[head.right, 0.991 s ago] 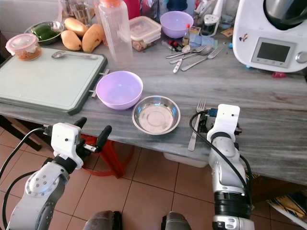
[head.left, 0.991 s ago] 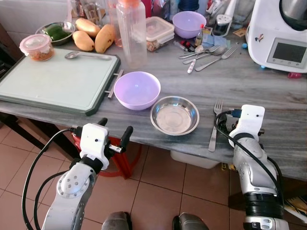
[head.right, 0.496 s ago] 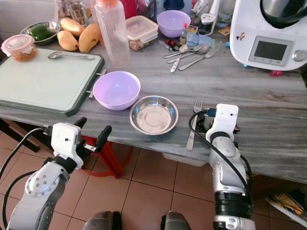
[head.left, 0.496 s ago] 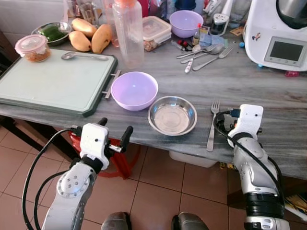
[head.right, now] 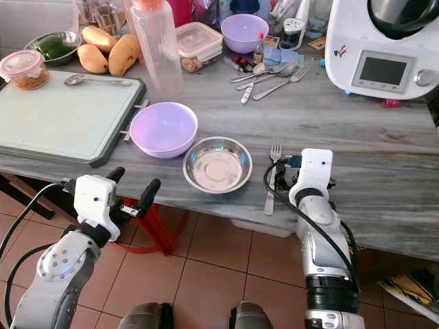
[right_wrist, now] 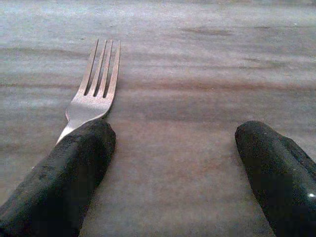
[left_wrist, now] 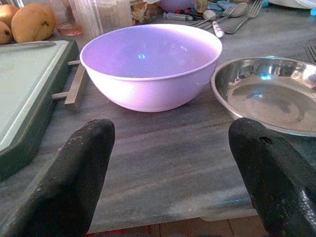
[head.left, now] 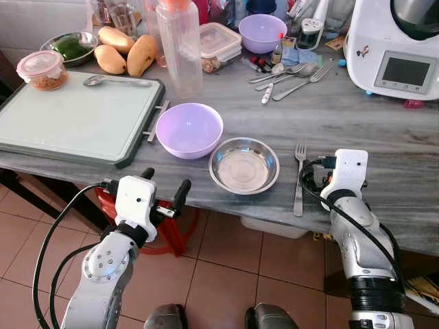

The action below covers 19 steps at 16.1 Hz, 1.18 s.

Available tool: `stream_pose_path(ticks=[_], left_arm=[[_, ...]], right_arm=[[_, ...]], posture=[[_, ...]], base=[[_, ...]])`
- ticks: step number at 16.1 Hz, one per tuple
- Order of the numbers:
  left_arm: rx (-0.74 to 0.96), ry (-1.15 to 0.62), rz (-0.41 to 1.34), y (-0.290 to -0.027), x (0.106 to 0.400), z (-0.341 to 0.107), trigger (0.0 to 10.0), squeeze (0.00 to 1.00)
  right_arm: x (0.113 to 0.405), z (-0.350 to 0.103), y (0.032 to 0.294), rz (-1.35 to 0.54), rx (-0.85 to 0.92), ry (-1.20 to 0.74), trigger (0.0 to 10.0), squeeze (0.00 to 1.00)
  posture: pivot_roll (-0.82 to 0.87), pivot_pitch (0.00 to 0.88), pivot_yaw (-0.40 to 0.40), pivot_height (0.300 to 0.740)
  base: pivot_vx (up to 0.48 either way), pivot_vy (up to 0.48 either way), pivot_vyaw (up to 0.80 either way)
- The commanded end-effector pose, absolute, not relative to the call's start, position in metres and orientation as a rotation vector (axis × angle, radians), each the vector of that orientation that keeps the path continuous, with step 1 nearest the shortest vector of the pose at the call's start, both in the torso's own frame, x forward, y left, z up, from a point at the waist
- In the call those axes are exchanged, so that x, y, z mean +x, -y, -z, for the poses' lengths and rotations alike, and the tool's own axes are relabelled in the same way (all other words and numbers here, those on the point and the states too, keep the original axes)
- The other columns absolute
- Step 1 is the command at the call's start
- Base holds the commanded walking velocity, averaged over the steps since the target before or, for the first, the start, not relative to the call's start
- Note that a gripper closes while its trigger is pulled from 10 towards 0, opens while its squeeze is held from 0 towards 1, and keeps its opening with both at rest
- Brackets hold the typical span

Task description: Setting the table

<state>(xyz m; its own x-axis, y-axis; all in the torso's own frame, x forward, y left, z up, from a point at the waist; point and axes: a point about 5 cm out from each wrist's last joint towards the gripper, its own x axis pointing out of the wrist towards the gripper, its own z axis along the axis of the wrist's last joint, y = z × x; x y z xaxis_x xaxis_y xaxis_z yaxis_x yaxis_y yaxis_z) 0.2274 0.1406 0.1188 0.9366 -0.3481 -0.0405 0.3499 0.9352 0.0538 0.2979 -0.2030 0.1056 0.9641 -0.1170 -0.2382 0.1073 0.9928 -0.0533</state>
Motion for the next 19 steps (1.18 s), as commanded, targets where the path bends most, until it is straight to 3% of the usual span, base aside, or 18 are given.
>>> stream_pose_path(ticks=[1, 19], left_arm=[[0.065, -0.035, 0.358, -0.1399, 0.2282, -0.1172, 10.0, 0.00], [0.065, -0.031, 0.358, -0.1390, 0.2293, -0.1170, 10.0, 0.00]], right_arm=[[0.2934, -0.0919, 0.1927, 0.050, -0.053, -0.305, 10.0, 0.00], [0.2898, -0.0930, 0.1960, 0.072, -0.103, -0.287, 10.0, 0.00]], posture=[[0.05, 0.110, 0.048, 0.740], [0.05, 0.106, 0.047, 0.740]], base=[[0.000, 0.000, 0.00], [0.000, 0.000, 0.00]])
